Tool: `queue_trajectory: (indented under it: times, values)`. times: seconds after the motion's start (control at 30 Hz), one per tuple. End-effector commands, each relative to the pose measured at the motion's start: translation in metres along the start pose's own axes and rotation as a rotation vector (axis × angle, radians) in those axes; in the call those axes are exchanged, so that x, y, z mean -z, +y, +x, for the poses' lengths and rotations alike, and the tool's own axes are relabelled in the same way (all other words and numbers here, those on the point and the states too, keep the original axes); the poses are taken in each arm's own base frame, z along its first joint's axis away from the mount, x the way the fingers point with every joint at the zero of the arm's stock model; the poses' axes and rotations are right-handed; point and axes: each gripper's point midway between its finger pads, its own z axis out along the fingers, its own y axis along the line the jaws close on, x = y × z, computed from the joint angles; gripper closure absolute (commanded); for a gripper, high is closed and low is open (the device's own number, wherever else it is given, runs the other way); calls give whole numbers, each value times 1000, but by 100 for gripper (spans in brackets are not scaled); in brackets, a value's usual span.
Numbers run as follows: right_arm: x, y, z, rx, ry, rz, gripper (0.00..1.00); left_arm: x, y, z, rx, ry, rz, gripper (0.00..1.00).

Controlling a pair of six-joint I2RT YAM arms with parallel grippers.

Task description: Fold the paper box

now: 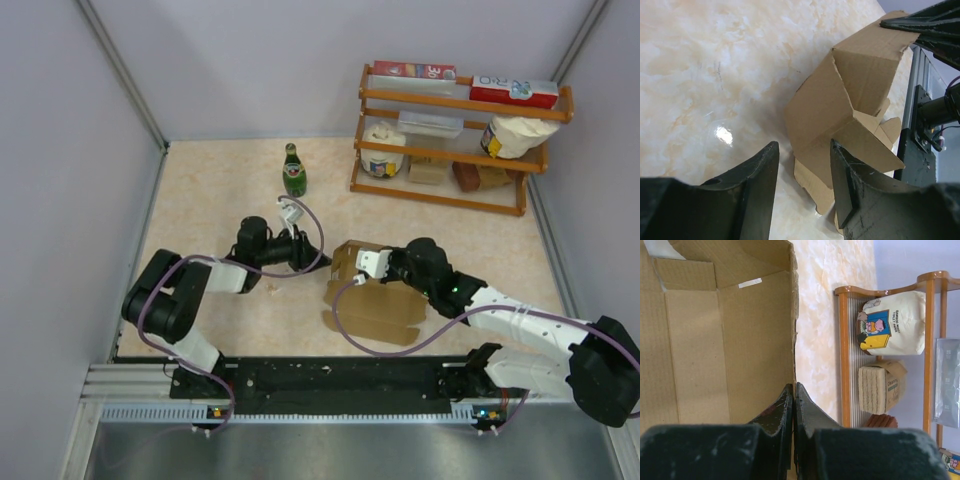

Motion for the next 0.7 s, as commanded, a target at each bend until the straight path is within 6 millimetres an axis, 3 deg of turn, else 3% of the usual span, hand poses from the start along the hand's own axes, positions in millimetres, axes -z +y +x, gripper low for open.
queue_trajectory:
  times: [0.0, 0.67]
  values:
    - [0, -11, -15, -10, -55, 47, 100, 1, -14, -6, -118, -14, 32, 50]
    - [-7, 10, -11, 14, -32, -26, 100, -10, -21, 5, -169, 29, 32, 45]
